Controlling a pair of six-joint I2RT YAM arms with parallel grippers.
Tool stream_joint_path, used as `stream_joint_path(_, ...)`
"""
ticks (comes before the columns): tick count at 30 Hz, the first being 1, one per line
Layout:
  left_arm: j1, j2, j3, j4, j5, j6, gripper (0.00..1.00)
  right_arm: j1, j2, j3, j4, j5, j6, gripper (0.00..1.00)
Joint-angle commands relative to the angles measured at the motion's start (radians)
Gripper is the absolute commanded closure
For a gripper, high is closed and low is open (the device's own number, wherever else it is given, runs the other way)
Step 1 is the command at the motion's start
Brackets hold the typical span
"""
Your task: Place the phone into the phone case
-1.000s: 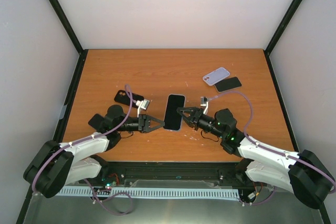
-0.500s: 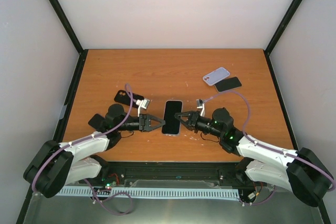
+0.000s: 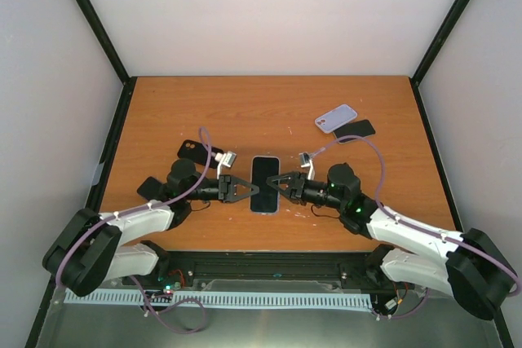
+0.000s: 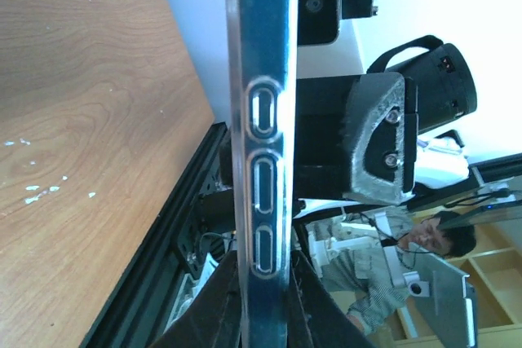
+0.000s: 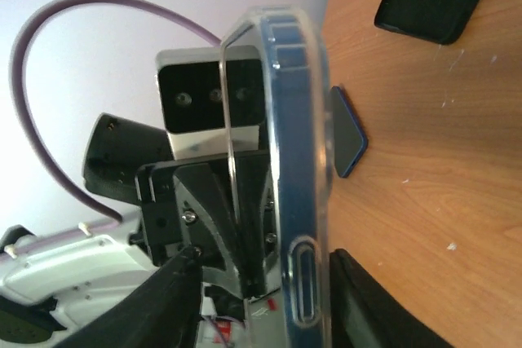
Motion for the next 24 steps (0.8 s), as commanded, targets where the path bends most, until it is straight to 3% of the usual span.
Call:
stream_joint_path(1, -0.006, 0.000, 0.036, 0.027, -0.029, 0.031, 0.97, 0.005, -0.087, 0.008, -0.075, -0.007, -0.045, 0.50)
stream_joint_path(5, -0.006, -0.012, 0.056, 0.015, -0.056, 0.040, 0.97, 0.006, -0.128, -0.035, -0.102, -0.022, -0.071, 0.33)
stream_joint_path(9, -0.006, -0.027, 0.069, 0.033, -0.078, 0.023, 0.98, 0.009, -0.133, -0.051, -0.117, -0.047, -0.084, 0.32)
stream_joint_path(17, -0.006, -0.055, 0.068, 0.002, -0.156, 0.032, 0.98, 0.014, -0.129, -0.068, -0.114, -0.057, -0.076, 0.49)
stream_joint_path(24, -0.006, -0.029, 0.081, -0.063, -0.177, 0.076, 1.00, 0.014, -0.151, -0.099, -0.051, -0.043, -0.031, 0.82)
